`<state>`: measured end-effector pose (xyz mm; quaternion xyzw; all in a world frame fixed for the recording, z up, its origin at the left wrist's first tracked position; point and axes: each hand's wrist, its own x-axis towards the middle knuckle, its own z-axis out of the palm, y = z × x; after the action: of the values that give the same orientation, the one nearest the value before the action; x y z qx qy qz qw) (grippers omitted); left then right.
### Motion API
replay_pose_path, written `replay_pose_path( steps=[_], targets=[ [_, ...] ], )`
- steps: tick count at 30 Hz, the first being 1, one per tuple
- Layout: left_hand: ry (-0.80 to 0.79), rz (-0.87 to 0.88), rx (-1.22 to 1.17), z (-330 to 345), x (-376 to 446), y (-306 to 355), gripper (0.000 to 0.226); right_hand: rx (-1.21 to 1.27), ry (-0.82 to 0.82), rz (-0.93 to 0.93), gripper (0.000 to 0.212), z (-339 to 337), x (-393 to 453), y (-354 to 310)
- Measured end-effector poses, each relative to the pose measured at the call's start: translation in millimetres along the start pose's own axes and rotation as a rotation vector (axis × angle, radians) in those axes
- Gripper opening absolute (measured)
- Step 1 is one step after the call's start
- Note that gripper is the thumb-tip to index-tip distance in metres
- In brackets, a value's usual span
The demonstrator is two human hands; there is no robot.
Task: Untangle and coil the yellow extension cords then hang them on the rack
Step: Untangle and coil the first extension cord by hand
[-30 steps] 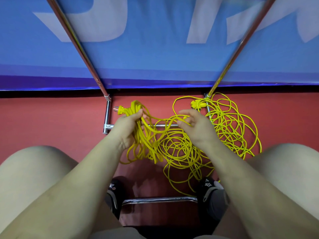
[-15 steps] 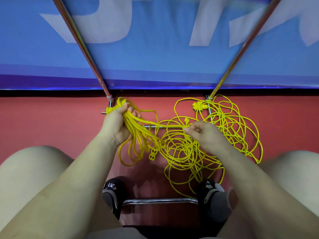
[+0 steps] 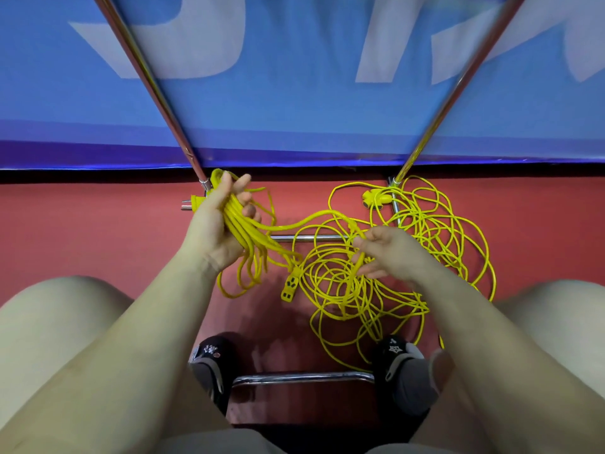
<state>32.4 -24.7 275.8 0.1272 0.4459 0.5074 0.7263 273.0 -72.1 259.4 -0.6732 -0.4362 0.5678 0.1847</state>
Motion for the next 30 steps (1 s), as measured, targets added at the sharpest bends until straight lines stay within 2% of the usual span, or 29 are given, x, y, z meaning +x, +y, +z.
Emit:
replay_pose_path(
  steps=[7,15,20,24,28,30],
  targets=[
    [-0.096,-0.014,0.628,7,-10,-25,0.013,0.59,-0.067,0.126,0.018,3,-9,-23],
    [-0.237,-0.077,0.861,20,-26,-37,0.014,1.037,0.05,0.215,0.021,5,-5,-33],
    [-0.323,-0.128,0.933,18,-26,-44,0.015,1.135,0.089,0.205,0.026,3,-4,-35],
    [-0.4,-0.132,0.898,14,-22,-47,0.016,1.193,0.152,0.196,0.018,1,0,-33],
    [-0.315,-0.145,0.79,16,-20,-49,0.013,1.161,0.11,0.144,0.021,1,2,-30],
    [-0.219,-0.138,0.695,17,-18,-47,0.012,0.956,0.066,0.084,0.022,3,2,-29]
  ],
)
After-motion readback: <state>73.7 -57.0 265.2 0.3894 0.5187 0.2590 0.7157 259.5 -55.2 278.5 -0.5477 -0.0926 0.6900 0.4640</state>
